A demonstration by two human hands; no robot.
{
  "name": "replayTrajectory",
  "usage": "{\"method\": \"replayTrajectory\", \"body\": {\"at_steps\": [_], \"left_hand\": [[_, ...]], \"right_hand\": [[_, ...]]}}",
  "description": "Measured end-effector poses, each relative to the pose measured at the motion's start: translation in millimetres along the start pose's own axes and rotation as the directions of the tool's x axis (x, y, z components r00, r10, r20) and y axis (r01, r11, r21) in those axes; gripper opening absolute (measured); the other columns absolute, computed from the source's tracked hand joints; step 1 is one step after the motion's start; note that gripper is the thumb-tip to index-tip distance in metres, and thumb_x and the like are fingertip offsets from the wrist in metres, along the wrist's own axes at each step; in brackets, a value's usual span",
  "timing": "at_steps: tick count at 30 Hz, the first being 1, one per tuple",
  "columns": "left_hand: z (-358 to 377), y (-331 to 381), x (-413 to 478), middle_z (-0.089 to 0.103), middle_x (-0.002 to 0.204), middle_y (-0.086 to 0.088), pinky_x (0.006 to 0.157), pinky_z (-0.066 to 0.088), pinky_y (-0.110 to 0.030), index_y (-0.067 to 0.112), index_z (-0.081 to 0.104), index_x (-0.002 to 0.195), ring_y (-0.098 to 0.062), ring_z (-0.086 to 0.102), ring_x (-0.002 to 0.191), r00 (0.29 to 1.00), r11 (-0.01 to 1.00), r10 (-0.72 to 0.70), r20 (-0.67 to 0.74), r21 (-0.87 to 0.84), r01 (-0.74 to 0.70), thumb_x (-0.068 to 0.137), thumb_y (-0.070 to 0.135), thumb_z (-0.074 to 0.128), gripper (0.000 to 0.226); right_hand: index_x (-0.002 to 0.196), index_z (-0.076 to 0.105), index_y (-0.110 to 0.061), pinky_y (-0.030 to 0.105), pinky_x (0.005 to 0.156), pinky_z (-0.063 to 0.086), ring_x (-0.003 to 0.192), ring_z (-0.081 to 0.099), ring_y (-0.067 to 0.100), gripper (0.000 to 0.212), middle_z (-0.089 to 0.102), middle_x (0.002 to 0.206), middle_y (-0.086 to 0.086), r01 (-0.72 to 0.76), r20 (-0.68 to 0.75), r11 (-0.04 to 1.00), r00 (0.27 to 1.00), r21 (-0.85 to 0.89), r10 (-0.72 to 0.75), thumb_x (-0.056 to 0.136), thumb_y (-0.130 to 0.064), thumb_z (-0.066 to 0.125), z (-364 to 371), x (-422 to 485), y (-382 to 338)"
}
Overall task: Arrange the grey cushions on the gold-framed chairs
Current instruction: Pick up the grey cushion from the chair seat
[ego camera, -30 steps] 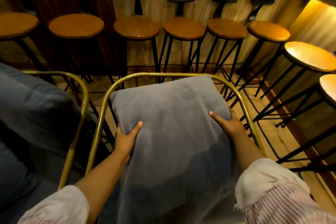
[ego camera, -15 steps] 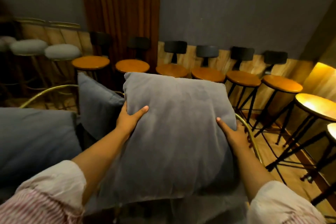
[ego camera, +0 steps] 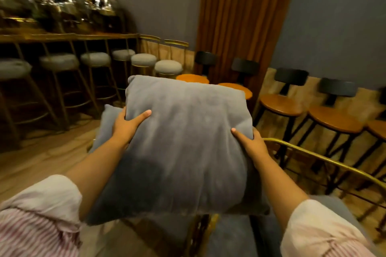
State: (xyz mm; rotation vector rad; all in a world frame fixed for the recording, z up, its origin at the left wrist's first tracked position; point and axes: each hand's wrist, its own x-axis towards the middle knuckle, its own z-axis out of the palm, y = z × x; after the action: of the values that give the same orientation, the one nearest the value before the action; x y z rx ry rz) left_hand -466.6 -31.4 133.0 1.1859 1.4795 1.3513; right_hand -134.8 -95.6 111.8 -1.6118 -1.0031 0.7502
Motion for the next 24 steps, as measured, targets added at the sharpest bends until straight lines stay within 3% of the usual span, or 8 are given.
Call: {"method": "replayTrajectory", "body": {"at_steps": [8, 13, 15, 18, 20, 24], "left_hand": [[-105, -42, 153, 0.048, 0.145, -0.006, 0.104, 0.043, -0.053, 0.026, 0.039, 0.142, -0.034, 0.048, 0.129, 0.996, 1.000, -0.022, -0.082, 0.011, 0.023, 0.071, 0.046, 0.075, 0.082], [-122, -73, 246, 0.046, 0.146, -0.005, 0.105, 0.042, -0.054, 0.028, 0.035, 0.144, -0.034, 0.047, 0.130, 0.998, 0.990, -0.058, -0.026, 0.129, 0.061, 0.068, 0.048, 0.077, 0.089], [-120, -91, 277, 0.045, 0.147, -0.005, 0.106, 0.040, -0.055, 0.028, 0.034, 0.144, -0.036, 0.045, 0.131, 0.998, 0.983, -0.063, -0.011, 0.170, 0.064, 0.067, 0.050, 0.076, 0.091], [-114, -118, 320, 0.041, 0.151, -0.006, 0.110, 0.036, -0.054, 0.026, 0.030, 0.146, -0.036, 0.041, 0.135, 0.994, 0.969, -0.111, -0.015, 0.219, 0.112, 0.066, 0.051, 0.076, 0.096], [-110, -138, 341, 0.031, 0.156, -0.004, 0.116, 0.028, -0.051, 0.026, 0.020, 0.150, -0.033, 0.032, 0.142, 0.994, 0.945, -0.107, 0.019, 0.314, 0.096, 0.066, 0.054, 0.074, 0.103], [-91, -180, 363, 0.003, 0.163, -0.004, 0.121, 0.013, -0.048, 0.034, -0.009, 0.150, -0.031, 0.011, 0.149, 0.975, 0.835, -0.181, 0.127, 0.544, 0.085, 0.053, 0.071, 0.070, 0.130]], "right_hand": [[0.143, 0.032, -0.036, 0.054, 0.111, 0.034, 0.135, 0.041, 0.032, 0.096, 0.041, 0.150, 0.001, -0.053, 0.167, 0.998, 0.984, -0.038, 0.059, 0.062, -0.066, 0.073, 200, 88, -17], [0.136, 0.030, -0.051, 0.064, 0.110, 0.025, 0.134, 0.041, 0.034, 0.106, 0.044, 0.147, -0.004, -0.184, 0.203, 0.972, 0.956, -0.144, 0.211, 0.042, -0.089, 0.064, 280, 159, 19], [0.136, 0.033, -0.049, 0.063, 0.111, 0.026, 0.133, 0.042, 0.033, 0.101, 0.045, 0.147, -0.003, -0.228, 0.207, 0.962, 0.944, -0.153, 0.256, 0.048, -0.084, 0.066, 303, 174, 24], [0.144, 0.032, -0.032, 0.049, 0.111, 0.033, 0.133, 0.043, 0.031, 0.084, 0.042, 0.148, 0.003, -0.268, 0.226, 0.957, 0.931, -0.112, 0.287, 0.073, -0.053, 0.072, 336, 195, 33], [0.148, 0.024, -0.023, 0.042, 0.108, 0.034, 0.135, 0.040, 0.031, 0.086, 0.037, 0.152, 0.007, -0.323, 0.248, 0.939, 0.906, -0.121, 0.344, 0.079, -0.041, 0.072, 353, 207, 49], [0.151, -0.008, -0.025, 0.041, 0.115, 0.028, 0.143, 0.026, 0.032, 0.102, 0.015, 0.160, 0.008, -0.388, 0.351, 0.862, 0.797, -0.327, 0.492, 0.082, -0.048, 0.064, 394, 221, 95]]}}
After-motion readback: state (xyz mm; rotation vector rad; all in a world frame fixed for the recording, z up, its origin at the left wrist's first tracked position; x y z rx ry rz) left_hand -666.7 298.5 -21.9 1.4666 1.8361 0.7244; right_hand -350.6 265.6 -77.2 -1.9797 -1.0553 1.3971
